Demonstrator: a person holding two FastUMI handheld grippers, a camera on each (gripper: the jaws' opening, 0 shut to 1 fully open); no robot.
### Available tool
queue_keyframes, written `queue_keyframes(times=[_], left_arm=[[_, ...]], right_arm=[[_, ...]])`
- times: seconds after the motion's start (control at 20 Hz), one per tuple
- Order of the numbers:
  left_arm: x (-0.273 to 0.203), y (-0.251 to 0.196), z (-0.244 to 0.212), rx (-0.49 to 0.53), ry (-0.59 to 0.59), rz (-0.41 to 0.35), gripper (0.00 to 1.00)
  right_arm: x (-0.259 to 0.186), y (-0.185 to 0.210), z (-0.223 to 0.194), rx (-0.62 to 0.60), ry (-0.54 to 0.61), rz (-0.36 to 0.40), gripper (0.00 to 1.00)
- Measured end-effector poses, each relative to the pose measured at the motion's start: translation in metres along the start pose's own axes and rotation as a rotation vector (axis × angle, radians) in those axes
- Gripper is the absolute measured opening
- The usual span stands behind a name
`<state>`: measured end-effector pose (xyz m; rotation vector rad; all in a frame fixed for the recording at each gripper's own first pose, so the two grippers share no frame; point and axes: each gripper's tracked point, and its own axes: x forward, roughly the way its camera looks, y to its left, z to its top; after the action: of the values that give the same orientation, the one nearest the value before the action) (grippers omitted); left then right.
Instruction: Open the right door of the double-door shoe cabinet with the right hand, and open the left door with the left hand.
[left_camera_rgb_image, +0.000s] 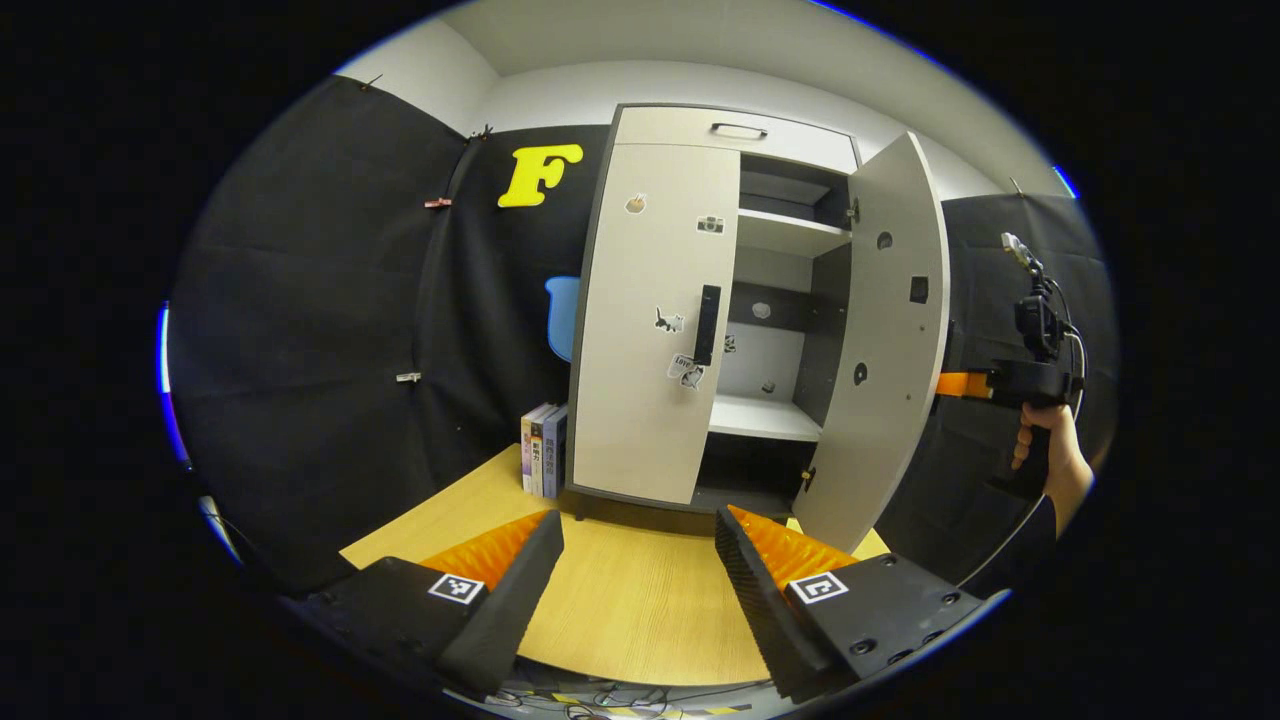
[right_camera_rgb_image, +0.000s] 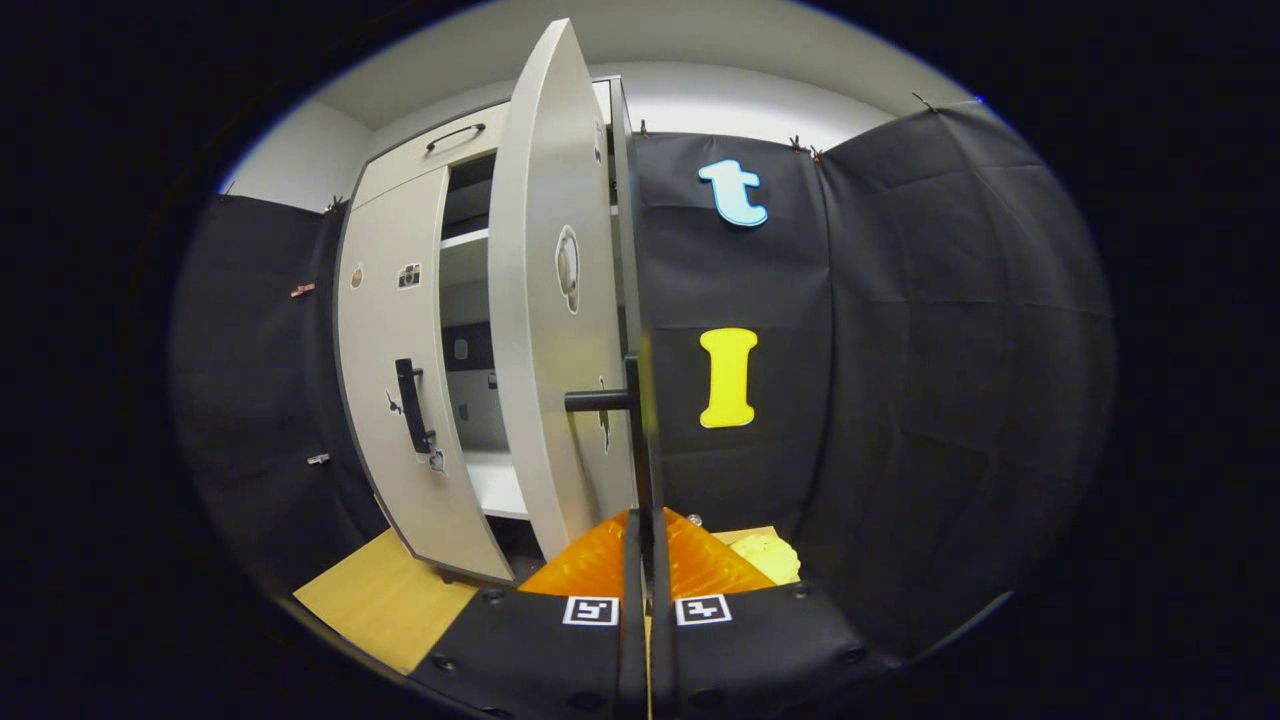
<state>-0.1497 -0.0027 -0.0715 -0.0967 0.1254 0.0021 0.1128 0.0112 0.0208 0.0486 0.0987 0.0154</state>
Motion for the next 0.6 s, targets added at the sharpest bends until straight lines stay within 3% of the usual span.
queue_keyframes(times=[0.2,0.45,0.6], left_arm=[[0.017,-0.002,0.008,0.015,-0.009,-0.025,0.95],[0.062,-0.006,0.033,0.055,-0.041,-0.071,0.95],[0.099,-0.010,0.060,0.101,-0.078,-0.100,0.95]], right_arm=[[-0.032,0.002,-0.014,0.001,0.020,-0.006,0.06],[-0.075,0.004,-0.028,0.004,-0.009,-0.067,0.06],[-0.095,0.000,-0.042,0.007,-0.011,-0.121,0.34]])
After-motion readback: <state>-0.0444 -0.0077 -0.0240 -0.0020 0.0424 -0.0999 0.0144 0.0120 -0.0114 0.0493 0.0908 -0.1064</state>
